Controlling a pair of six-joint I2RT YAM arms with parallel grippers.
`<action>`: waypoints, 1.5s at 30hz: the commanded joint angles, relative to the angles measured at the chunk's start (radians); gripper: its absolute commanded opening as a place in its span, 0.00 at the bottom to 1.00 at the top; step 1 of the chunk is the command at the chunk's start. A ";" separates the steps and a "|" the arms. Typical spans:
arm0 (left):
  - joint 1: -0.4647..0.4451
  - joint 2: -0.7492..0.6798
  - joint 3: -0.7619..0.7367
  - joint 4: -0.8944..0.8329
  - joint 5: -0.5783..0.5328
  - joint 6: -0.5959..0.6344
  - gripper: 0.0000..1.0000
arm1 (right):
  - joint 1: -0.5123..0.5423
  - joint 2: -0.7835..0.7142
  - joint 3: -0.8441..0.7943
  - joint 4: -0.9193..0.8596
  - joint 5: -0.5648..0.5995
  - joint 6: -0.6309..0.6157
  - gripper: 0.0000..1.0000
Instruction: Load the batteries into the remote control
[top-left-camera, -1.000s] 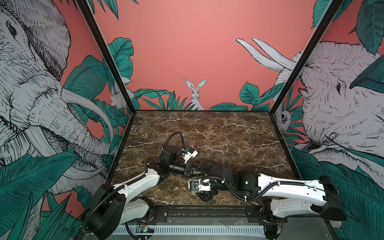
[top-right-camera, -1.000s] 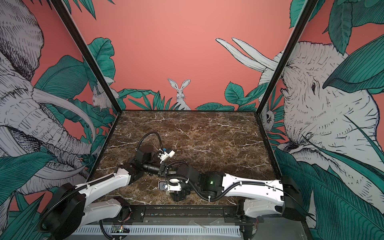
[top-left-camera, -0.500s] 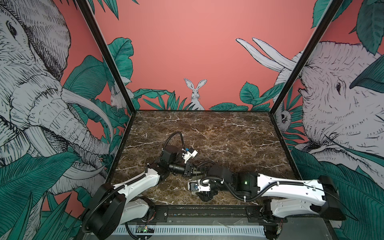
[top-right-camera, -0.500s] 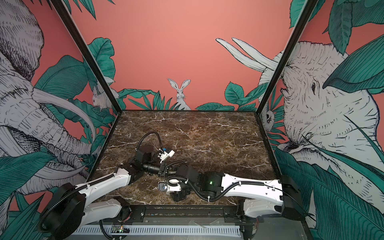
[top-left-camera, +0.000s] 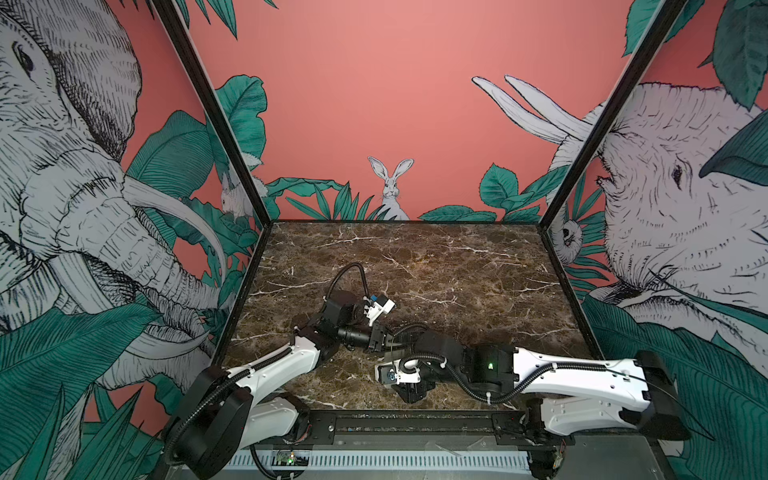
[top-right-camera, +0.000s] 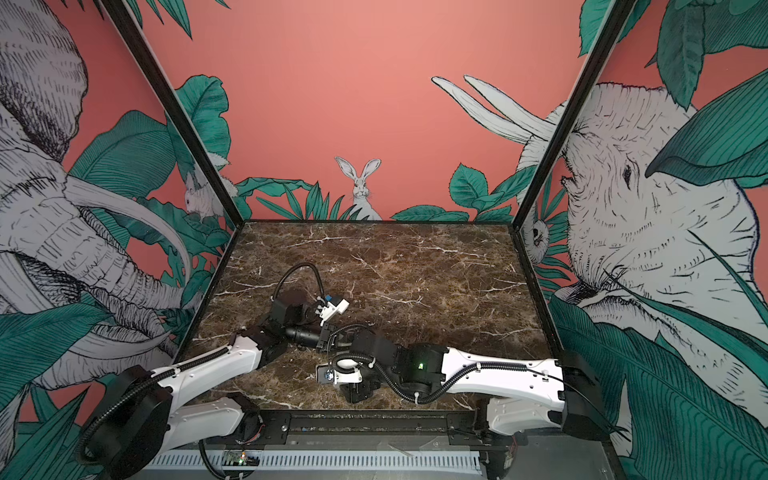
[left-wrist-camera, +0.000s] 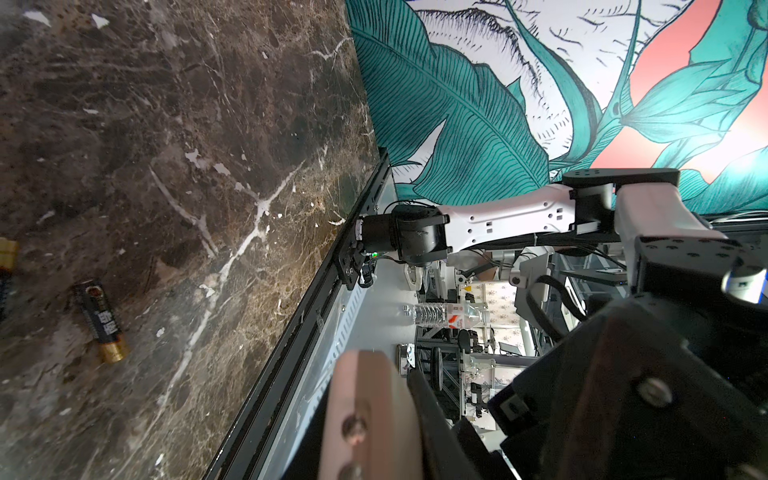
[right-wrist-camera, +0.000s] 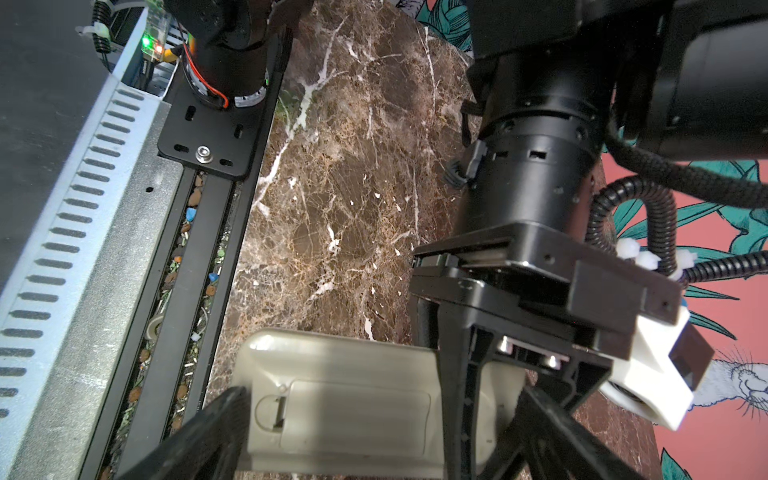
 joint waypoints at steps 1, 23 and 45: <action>0.001 -0.006 0.000 0.027 0.041 -0.011 0.00 | 0.000 -0.006 0.019 0.011 0.033 -0.019 0.99; -0.001 -0.003 -0.009 0.037 0.043 -0.014 0.00 | -0.001 0.005 0.005 0.031 0.015 -0.020 1.00; 0.000 -0.017 -0.016 0.037 0.040 -0.016 0.00 | 0.004 0.038 -0.007 0.063 0.122 -0.058 0.99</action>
